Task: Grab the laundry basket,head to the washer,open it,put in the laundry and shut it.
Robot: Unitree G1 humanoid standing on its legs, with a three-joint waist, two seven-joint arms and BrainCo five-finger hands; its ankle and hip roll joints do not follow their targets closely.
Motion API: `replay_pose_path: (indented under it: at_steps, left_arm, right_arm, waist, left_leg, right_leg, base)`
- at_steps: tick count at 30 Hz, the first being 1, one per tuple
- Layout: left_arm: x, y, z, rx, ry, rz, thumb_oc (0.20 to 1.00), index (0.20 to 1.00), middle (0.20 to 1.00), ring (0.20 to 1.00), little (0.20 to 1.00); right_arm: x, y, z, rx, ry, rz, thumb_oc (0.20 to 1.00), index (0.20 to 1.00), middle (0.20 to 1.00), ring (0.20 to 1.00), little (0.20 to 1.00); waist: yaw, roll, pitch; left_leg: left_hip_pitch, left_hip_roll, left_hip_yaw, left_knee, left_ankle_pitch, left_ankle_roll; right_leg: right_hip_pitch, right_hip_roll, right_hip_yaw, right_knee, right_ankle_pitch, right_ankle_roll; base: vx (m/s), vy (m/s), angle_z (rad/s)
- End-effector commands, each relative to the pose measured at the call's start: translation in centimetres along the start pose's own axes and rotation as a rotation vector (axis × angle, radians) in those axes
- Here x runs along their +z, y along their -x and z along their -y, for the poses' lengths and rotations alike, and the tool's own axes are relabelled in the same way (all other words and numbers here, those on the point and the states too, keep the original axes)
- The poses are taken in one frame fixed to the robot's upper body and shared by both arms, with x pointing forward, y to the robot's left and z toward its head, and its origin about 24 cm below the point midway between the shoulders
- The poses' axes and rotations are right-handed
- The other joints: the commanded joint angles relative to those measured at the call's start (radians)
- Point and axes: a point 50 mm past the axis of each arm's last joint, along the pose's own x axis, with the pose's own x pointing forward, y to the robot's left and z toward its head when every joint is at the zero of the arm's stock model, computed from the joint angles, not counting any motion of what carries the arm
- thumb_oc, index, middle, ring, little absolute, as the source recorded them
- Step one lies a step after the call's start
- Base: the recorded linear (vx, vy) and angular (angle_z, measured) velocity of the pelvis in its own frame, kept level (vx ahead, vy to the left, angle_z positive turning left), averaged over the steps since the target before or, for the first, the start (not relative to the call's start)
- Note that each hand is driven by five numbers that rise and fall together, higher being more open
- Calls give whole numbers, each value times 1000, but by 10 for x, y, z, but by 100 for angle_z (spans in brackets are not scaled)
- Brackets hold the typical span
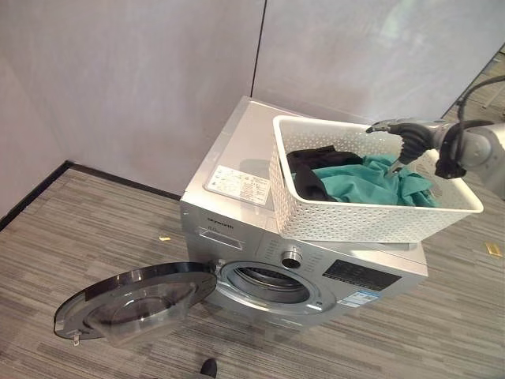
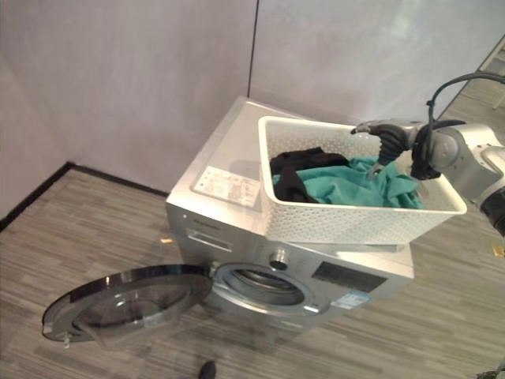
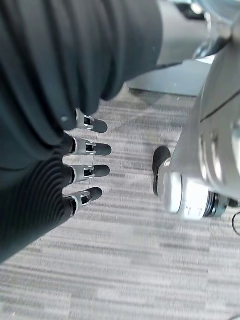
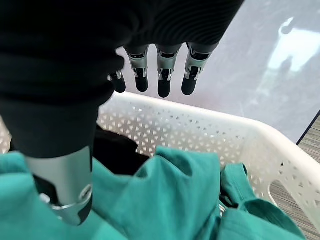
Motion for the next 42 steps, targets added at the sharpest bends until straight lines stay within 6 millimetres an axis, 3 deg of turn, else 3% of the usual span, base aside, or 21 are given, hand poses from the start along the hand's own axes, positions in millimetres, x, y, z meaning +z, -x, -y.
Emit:
replay_pose_path:
  at_steps: [1, 7, 9, 13, 20, 22, 23, 26, 31, 42]
  left_arm:
    - [-17, 2, 4, -31, -29, -83, 1000, 1000, 1000, 1000, 1000]
    - [-4, -1, 14, -64, -61, -29, 1000, 1000, 1000, 1000, 1000]
    - [6, -2, 14, -62, -69, 4, 1000, 1000, 1000, 1000, 1000]
    - [9, -2, 24, -94, -89, 23, 1000, 1000, 1000, 1000, 1000]
    - [10, -2, 24, -96, -105, 19, 1000, 1000, 1000, 1000, 1000]
    - [10, -3, 23, -90, -111, 11, 1000, 1000, 1000, 1000, 1000]
    - [13, -3, 20, -78, -112, 11, 1000, 1000, 1000, 1000, 1000]
    - [18, -4, 19, -62, -113, 23, 1000, 1000, 1000, 1000, 1000]
    - [34, -5, 18, -43, -143, 68, 1000, 1000, 1000, 1000, 1000]
    - [50, -6, 21, -42, -155, 108, 1000, 1000, 1000, 1000, 1000]
  right_arm:
    - [-14, 8, 16, -59, 9, -77, 1000, 1000, 1000, 1000, 1000]
    - [-20, 0, -5, 6, 40, -123, 1000, 1000, 1000, 1000, 1000]
    - [-22, -2, -3, 13, 55, -143, 1000, 1000, 1000, 1000, 1000]
    - [-24, -3, -2, 35, 80, -161, 1000, 1000, 1000, 1000, 1000]
    - [-29, -5, 9, 42, 142, -215, 1000, 1000, 1000, 1000, 1000]
    - [-30, -7, 10, 37, 204, -244, 1000, 1000, 1000, 1000, 1000]
    - [-35, -9, 12, 15, 326, -303, 1000, 1000, 1000, 1000, 1000]
    - [-33, -12, 11, -28, 390, -301, 1000, 1000, 1000, 1000, 1000]
    - [-53, -8, -3, -35, 428, -378, 1000, 1000, 1000, 1000, 1000]
    - [-60, -15, -35, 55, 307, -406, 1000, 1000, 1000, 1000, 1000]
  waist:
    - [8, 15, -20]
    - [11, 27, -13]
    - [16, 28, -4]
    - [23, 23, 3]
    - [33, 10, 18]
    - [39, 4, 24]
    - [46, -2, 31]
    - [50, -5, 40]
    - [64, -11, 69]
    - [72, -5, 97]
  left_leg:
    - [18, 8, -55, 4, -82, -21]
    - [12, 9, -58, 4, -80, -18]
    - [3, 8, -62, 4, -74, -18]
    - [-1, 8, -71, 4, -72, -17]
    - [-18, 3, -82, 4, -64, -18]
    - [-27, 3, -87, 4, -61, -17]
    - [-35, 4, -91, 4, -60, -16]
    - [-44, 3, -93, 4, -56, -16]
    - [-74, 1, -106, 4, -45, -18]
    - [-103, -6, -113, 4, -34, -21]
  right_leg:
    - [24, -20, 1, -2, -5, 65]
    - [17, -17, -1, -2, -8, 62]
    - [11, -16, -3, -2, -7, 62]
    - [12, -15, -10, -2, -6, 61]
    - [3, -13, -17, -2, 0, 62]
    - [-4, -12, -20, -2, 3, 61]
    - [-10, -11, -23, -2, 5, 61]
    - [-18, -11, -25, -2, 9, 61]
    - [-42, -10, -37, -2, 19, 62]
    - [-72, -10, -36, -2, 28, 62]
  base:
    - [0, 0, 0]
    - [-13, -2, 0]
    - [-57, -15, 1]
    - [-17, -7, 5]
    - [-12, -1, 2]
    - [-34, -4, 7]
    - [-16, -3, 5]
    - [-34, -8, 4]
    - [-37, -12, 7]
    - [-2, 0, 1]
